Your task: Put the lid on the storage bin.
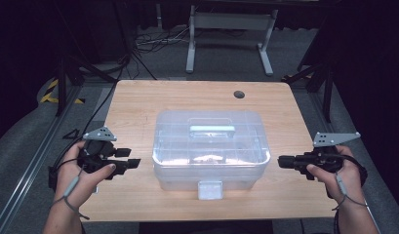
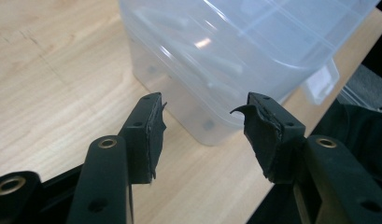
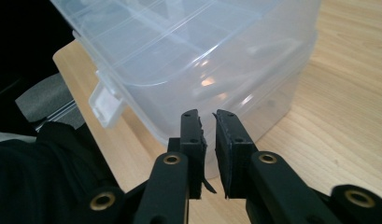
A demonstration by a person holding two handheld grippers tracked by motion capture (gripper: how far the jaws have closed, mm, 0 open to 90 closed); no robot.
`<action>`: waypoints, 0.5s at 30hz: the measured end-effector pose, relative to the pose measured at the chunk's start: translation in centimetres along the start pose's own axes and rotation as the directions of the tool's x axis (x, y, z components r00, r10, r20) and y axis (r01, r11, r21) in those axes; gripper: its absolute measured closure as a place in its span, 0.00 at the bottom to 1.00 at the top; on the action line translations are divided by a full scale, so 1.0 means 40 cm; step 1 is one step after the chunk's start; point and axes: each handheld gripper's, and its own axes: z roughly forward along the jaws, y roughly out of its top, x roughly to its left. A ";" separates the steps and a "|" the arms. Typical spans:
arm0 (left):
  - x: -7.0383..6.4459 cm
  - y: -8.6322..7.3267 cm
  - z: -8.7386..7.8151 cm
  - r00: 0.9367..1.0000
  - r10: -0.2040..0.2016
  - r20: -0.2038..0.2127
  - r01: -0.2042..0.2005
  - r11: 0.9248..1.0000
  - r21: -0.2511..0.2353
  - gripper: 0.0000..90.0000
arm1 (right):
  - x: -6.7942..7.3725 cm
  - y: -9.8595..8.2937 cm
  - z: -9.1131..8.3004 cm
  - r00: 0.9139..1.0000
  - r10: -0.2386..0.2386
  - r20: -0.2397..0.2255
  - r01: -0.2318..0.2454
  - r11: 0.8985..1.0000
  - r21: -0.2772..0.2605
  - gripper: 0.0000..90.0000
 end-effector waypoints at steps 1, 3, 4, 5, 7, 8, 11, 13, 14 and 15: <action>0.013 -0.001 -0.003 1.000 0.001 -0.020 -0.002 1.000 -0.022 0.51 | -0.009 0.001 -0.007 1.000 0.007 0.023 -0.006 1.000 -0.016 0.86; 0.027 -0.005 -0.002 0.999 -0.015 -0.036 0.013 0.999 -0.044 0.51 | -0.012 0.001 -0.009 0.999 0.009 0.033 -0.008 1.000 -0.018 0.85; 0.042 -0.009 0.001 0.998 -0.021 -0.059 0.017 0.998 -0.067 0.51 | -0.017 0.001 -0.011 0.999 0.009 0.046 -0.008 1.000 -0.021 0.84; 0.058 -0.013 0.004 0.996 -0.031 -0.080 0.023 0.995 -0.102 0.51 | -0.026 0.001 -0.015 0.998 0.013 0.060 -0.011 0.999 -0.034 0.80; 0.069 -0.015 0.007 0.995 -0.039 -0.093 0.028 0.993 -0.117 0.49 | -0.037 0.001 -0.019 0.996 0.018 0.091 -0.013 0.999 -0.049 0.76; 0.078 -0.017 0.013 0.993 -0.049 -0.110 0.035 0.991 -0.127 0.49 | -0.045 0.001 -0.020 0.993 0.018 0.117 -0.012 0.999 -0.053 0.71; 0.102 -0.023 0.026 0.989 -0.055 -0.140 0.034 0.989 -0.146 0.47 | -0.071 -0.001 -0.017 0.985 0.010 0.174 0.002 0.998 -0.065 0.61; 0.116 -0.026 0.035 0.985 -0.067 -0.159 0.042 0.987 -0.156 0.46 | -0.089 -0.003 -0.012 0.981 0.011 0.195 0.001 0.998 -0.064 0.56; 0.123 -0.028 0.039 0.983 -0.067 -0.170 0.040 0.987 -0.159 0.46 | -0.099 -0.004 -0.008 0.979 0.011 0.204 0.002 0.998 -0.065 0.53; 0.131 -0.030 0.044 0.982 -0.067 -0.175 0.040 0.987 -0.155 0.45 | -0.108 -0.006 -0.004 0.977 0.013 0.215 0.002 0.998 -0.068 0.52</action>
